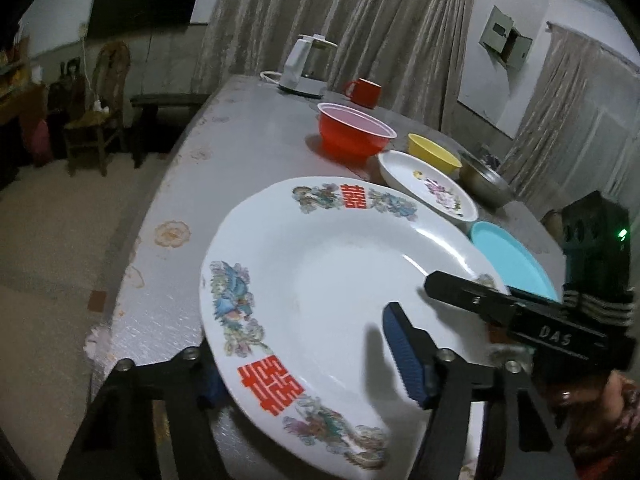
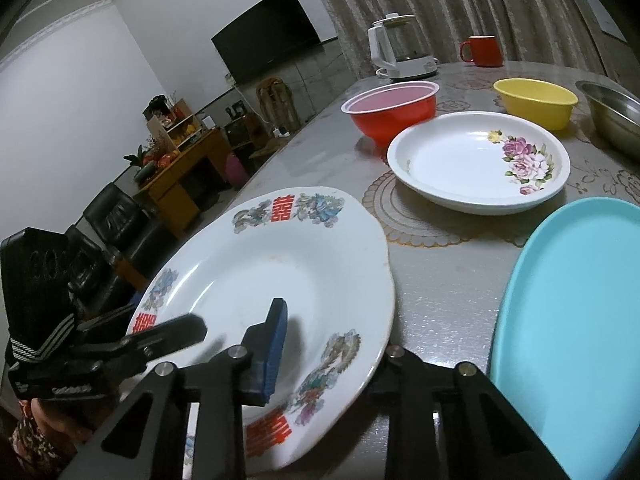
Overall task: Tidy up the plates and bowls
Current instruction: 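Grasp the rim of the large white red-character plate with both grippers, then lift the large white plate with both grippers and lower it onto the turquoise plate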
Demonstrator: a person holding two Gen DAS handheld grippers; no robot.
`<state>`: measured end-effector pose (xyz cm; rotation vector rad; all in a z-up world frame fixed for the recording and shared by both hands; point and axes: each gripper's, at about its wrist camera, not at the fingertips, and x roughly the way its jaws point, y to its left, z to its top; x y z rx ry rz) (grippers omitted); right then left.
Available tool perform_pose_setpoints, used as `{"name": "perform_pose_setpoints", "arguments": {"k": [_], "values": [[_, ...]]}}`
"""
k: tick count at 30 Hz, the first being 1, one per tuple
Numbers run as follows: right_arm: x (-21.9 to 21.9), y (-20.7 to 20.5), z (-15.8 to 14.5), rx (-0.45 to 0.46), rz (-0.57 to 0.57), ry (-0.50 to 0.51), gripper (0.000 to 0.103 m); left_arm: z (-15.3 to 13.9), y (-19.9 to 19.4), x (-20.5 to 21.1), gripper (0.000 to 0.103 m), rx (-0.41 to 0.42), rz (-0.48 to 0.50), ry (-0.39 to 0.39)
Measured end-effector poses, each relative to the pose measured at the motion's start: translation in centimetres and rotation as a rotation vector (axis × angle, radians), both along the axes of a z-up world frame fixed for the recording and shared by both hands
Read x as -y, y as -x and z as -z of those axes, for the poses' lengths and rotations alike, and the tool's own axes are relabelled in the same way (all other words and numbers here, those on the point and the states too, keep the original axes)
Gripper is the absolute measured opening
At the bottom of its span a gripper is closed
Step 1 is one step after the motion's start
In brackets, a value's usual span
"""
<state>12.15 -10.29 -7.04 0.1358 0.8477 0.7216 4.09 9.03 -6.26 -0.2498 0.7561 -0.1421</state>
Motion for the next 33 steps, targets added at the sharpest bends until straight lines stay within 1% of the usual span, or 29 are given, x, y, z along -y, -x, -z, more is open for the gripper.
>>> {"name": "perform_pose_setpoints", "arguments": {"k": [1,2,3,4,5,12,19,26,33], "values": [[0.0,0.0,0.0,-0.002,-0.005,0.000,0.023,0.1,0.1,0.4,0.062,0.011,0.003,-0.041],[-0.1,0.0,0.0,0.001,-0.003,0.008,0.022,0.1,0.1,0.9,0.062,0.018,0.007,-0.080],[-0.3,0.1,0.0,0.005,-0.003,0.013,0.022,0.1,0.2,1.3,0.062,0.031,0.017,-0.094],[-0.3,0.2,0.0,0.009,-0.006,0.018,0.022,0.2,0.2,1.2,0.062,0.033,0.022,-0.069],[-0.4,0.2,0.0,0.012,-0.008,0.022,0.022,0.2,0.3,1.2,0.062,0.037,0.017,-0.066],[-0.8,0.7,-0.3,0.046,-0.022,0.051,0.022,0.2,0.5,1.3,0.062,0.061,0.010,-0.076],[-0.4,1.7,-0.6,0.081,-0.028,0.072,0.023,0.1,0.9,2.0,0.062,0.080,0.027,-0.085],[0.8,2.9,-1.1,0.083,-0.006,0.083,0.023,-0.2,1.4,3.5,0.063,0.087,0.053,-0.079],[3.3,3.6,-2.1,0.106,0.039,0.078,0.023,-1.2,1.5,5.8,0.063,0.109,0.097,-0.085]]}}
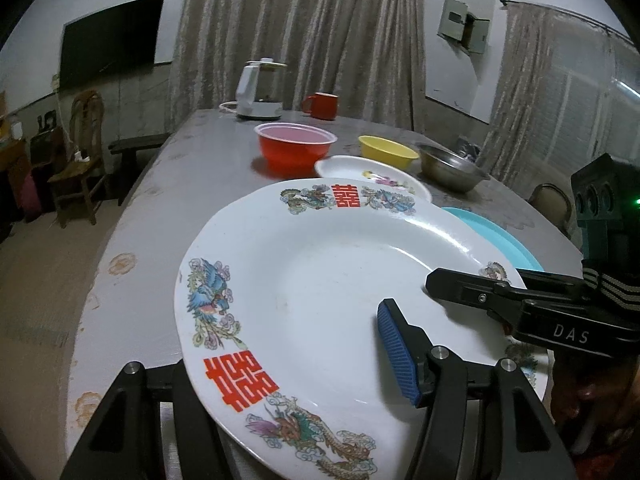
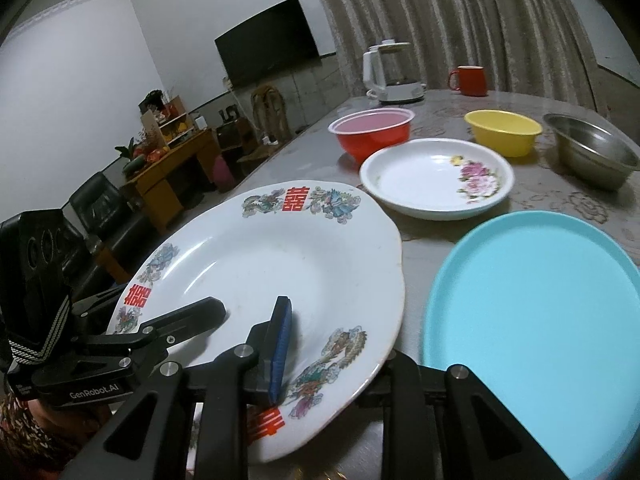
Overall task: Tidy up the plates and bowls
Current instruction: 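Lift the large white plate with both grippers and lower it onto the turquoise plate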
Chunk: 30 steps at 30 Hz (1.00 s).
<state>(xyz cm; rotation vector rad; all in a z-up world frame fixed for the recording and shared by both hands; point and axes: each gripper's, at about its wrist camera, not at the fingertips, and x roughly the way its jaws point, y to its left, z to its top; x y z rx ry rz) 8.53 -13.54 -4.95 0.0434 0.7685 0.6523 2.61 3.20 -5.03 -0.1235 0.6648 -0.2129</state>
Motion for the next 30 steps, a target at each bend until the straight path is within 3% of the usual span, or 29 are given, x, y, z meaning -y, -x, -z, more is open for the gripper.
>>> {"name": "perform_pose_setpoints", "arguments": {"k": [17,30], "values": [[7.7,1.2,-1.3,0.013,0.139,-0.011,0.024,-1.7,-1.9,8.1,0.063,0.004,0.170,-0.011],[14.5,0.2,-1.3,-0.038,0.296,-0.029,0.024,-1.5,-5.5,14.9,0.064,-0.076,0.303,-0.020]]}}
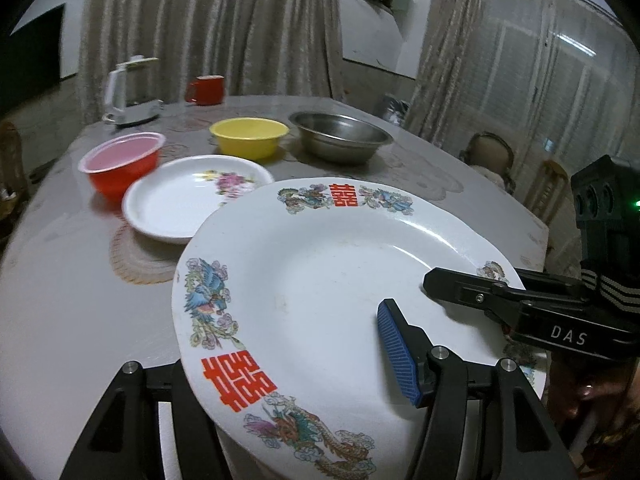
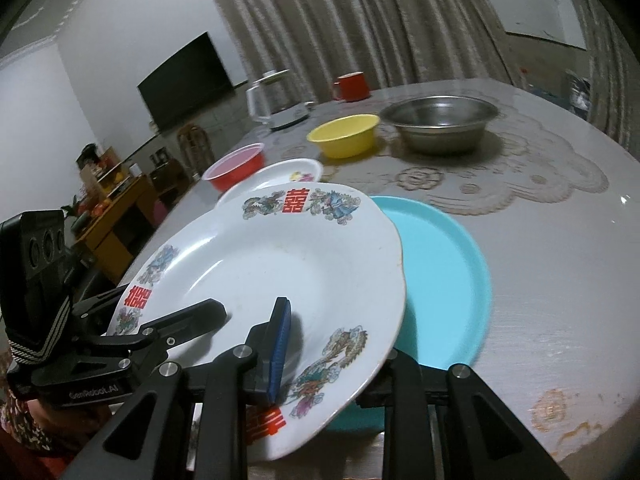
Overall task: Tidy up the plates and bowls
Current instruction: 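Lift the large white plate with both grippers and lower it onto the turquoise plate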
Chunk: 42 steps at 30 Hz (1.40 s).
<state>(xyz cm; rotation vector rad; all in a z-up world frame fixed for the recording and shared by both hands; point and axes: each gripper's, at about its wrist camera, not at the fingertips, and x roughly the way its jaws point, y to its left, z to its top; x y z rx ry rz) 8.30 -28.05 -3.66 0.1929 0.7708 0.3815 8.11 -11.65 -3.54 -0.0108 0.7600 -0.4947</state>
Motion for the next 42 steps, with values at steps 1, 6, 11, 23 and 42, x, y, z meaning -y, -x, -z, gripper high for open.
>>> {"name": "perform_pose_setpoints", "arguments": {"k": [1,6,11,23,42], "values": [[0.3,-0.1,0.0,-0.005,0.009,0.001,0.024,0.1,-0.3,0.5,0.064,-0.011,0.012,-0.001],[2.3,-0.7,0.6,-0.043,0.071,0.007,0.025,0.6,-1.4,2.4,0.065,-0.054,0.042,-0.004],[3.4,-1.3,1.2,-0.064,0.105,0.005,0.025,1.3,-2.6,3.2,0.066,-0.084,0.040,-0.022],[3.7,-2.4,1.9,-0.077,0.138,0.011,0.024,1.4,-1.9,2.4,0.069,-0.077,0.032,-0.087],[4.1,-2.2,1.7,-0.073,0.151,0.048,0.027,1.0,-1.2,1.5,0.048,-0.046,-0.005,-0.123]]}}
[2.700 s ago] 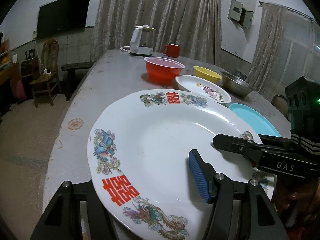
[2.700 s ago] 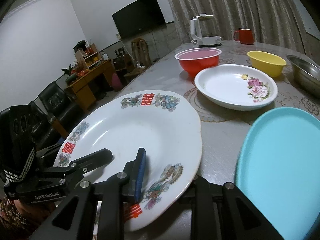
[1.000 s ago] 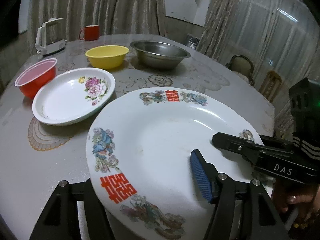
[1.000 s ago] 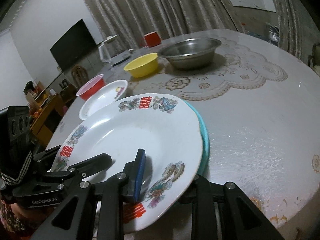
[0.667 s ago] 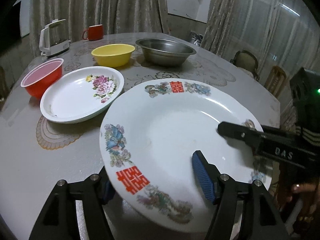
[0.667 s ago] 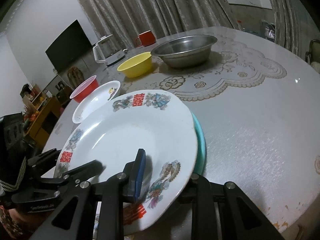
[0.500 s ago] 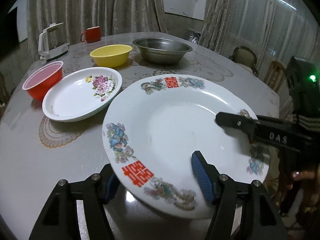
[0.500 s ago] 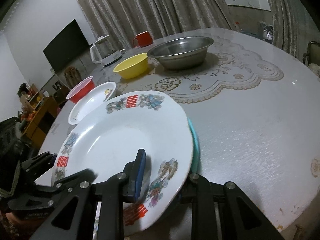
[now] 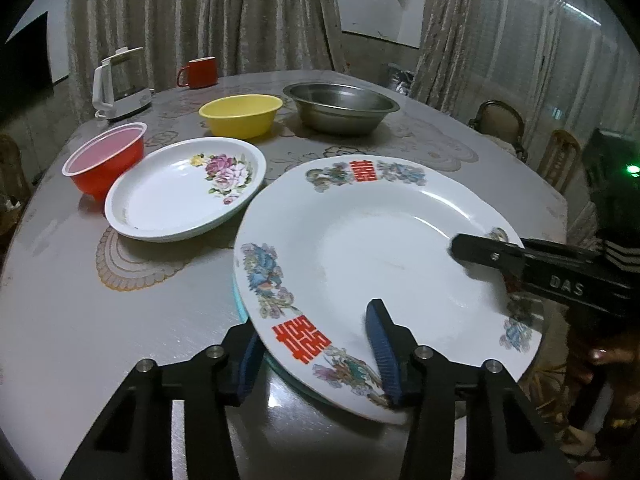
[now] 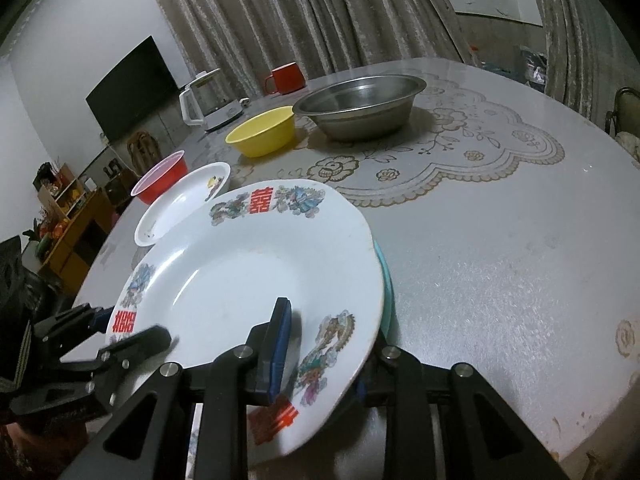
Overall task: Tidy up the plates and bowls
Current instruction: 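Lift the large white plate with both grippers and lower it onto the turquoise plate, then open both grippers and withdraw from the stacked plates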
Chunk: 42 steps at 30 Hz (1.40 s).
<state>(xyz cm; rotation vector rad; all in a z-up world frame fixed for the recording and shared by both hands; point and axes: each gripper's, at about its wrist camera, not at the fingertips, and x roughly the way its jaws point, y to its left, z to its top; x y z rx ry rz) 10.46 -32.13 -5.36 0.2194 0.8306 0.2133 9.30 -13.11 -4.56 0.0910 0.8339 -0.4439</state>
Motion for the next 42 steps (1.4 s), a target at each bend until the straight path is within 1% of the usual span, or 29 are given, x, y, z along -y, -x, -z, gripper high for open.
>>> {"name": "perform_pose_setpoints", "arguments": {"k": [2,5,7,9,16,27,28,34,42], "values": [[0.2,0.3,0.0,-0.002,0.005,0.008,0.027,0.0,-0.2,0.1,0.048,0.002,-0.004,-0.009],[0.5,0.9,-0.2,-0.011,0.004,-0.029,0.027,0.1,-0.4,0.1,0.047,0.005,-0.013,-0.017],[0.2,1.3,-0.3,-0.011,-0.001,-0.006,0.025,0.1,-0.6,0.1,0.046,0.005,-0.017,-0.019],[-0.1,1.5,-0.4,0.000,-0.006,0.021,0.025,0.1,-0.7,0.1,0.046,0.006,-0.019,-0.024],[-0.1,1.6,-0.2,-0.016,0.014,-0.008,0.025,0.0,-1.0,0.1,0.046,-0.007,-0.017,-0.028],[-0.6,1.8,-0.4,-0.036,0.016,0.001,0.030,-0.4,-0.3,-0.1,0.046,0.001,-0.022,-0.032],[-0.7,1.8,-0.4,-0.038,0.015,0.006,0.030,-0.5,-0.1,-0.2,0.047,0.004,-0.028,-0.045],[-1.1,2.3,-0.6,-0.042,0.006,0.031,0.030,-0.9,0.7,-0.9,0.048,0.019,-0.040,-0.040],[-1.2,3.3,-1.2,-0.044,0.031,0.030,0.030,-1.5,1.8,-1.8,0.051,0.039,-0.054,-0.037]]}}
